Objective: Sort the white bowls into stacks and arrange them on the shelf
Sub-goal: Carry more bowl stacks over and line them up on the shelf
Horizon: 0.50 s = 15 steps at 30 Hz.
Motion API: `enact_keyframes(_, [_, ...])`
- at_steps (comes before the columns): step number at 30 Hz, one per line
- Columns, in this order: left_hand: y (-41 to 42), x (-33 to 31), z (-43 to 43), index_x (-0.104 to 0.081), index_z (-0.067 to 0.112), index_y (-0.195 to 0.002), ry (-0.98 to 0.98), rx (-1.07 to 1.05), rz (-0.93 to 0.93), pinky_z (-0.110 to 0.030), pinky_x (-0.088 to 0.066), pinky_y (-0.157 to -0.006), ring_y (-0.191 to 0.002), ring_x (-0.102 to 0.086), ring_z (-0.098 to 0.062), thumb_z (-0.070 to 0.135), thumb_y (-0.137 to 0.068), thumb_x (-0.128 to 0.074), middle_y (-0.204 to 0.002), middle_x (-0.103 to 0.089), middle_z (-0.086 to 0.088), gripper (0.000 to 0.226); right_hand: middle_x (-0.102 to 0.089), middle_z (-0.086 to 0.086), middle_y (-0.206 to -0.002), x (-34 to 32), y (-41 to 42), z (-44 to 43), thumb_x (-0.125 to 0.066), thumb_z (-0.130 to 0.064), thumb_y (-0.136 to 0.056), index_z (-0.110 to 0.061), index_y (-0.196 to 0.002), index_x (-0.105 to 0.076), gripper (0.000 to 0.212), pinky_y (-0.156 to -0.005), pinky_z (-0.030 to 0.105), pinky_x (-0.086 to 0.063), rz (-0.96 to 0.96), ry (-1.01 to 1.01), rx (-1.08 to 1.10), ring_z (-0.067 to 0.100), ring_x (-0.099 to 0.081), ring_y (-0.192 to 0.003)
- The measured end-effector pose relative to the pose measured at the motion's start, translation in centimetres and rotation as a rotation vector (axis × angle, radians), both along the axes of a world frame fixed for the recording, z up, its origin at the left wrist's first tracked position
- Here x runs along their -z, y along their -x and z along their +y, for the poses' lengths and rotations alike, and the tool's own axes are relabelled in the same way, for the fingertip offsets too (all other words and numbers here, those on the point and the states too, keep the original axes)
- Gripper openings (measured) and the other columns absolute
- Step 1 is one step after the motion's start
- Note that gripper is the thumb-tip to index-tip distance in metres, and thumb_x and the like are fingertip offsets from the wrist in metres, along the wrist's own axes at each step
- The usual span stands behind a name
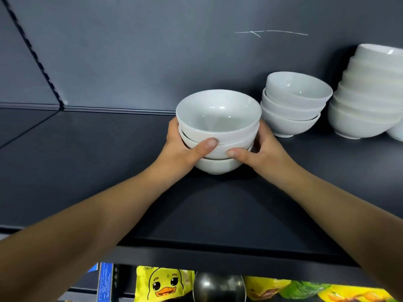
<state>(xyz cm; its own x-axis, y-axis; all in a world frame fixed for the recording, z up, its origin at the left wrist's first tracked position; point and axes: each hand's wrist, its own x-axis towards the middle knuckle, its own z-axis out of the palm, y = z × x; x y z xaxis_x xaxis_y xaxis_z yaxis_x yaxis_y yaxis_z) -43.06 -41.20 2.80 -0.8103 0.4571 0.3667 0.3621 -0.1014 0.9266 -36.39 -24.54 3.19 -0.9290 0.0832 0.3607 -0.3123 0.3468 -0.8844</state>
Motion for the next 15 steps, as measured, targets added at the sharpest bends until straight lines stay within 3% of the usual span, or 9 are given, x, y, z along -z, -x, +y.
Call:
enact_keyframes(5, [0.1,0.4,0.1,-0.027,0.030,-0.125,0.001,0.035,-0.048,-0.013,-0.045,-0.086,-0.113,-0.052,0.003,0.076,-0.028,-0.074,-0.127,-0.049,0.010,0.117,-0.048,-0.019,-0.123,0.3,-0.1,-0.1,-0.076,-0.047,-0.047,-0.032,-0.126,-0.032,0.091,-0.087,0.007,-0.041,-0.001,0.086,-0.046,-0.014,-0.047,-0.110])
enact_keyframes(8, [0.1,0.5,-0.2,-0.028,0.031,-0.129,-0.027,0.084,-0.103,-0.027,-0.044,-0.097,-0.121,-0.050,-0.008,0.069,-0.032,-0.080,-0.130,-0.050,0.007,0.117,-0.037,-0.007,-0.143,0.6,0.2,-0.6,-0.082,-0.059,-0.043,-0.028,-0.142,-0.015,0.124,-0.107,0.032,-0.037,-0.005,0.218,-0.091,0.006,-0.039,-0.130])
enact_keyframes(10, [-0.1,0.4,-0.2,-0.031,0.038,-0.124,-0.059,0.097,-0.123,-0.026,-0.045,-0.095,-0.119,-0.051,-0.006,0.065,-0.034,-0.082,-0.127,-0.051,0.012,0.107,-0.039,-0.005,-0.142,0.4,0.3,-1.0,-0.078,-0.064,-0.045,-0.028,-0.142,-0.015,0.121,-0.110,0.040,-0.034,-0.001,0.272,-0.114,0.011,-0.040,-0.130])
enact_keyframes(15, [-1.3,0.1,-0.3,-0.028,0.030,-0.133,-0.103,0.057,-0.161,-0.036,-0.041,-0.102,-0.124,-0.049,-0.014,0.060,-0.040,-0.083,-0.133,-0.050,0.003,0.112,-0.053,-0.011,-0.125,0.6,0.5,-1.5,-0.076,-0.065,-0.048,-0.030,-0.129,-0.031,0.099,-0.095,0.025,-0.043,0.019,0.371,-0.116,0.007,-0.051,-0.119])
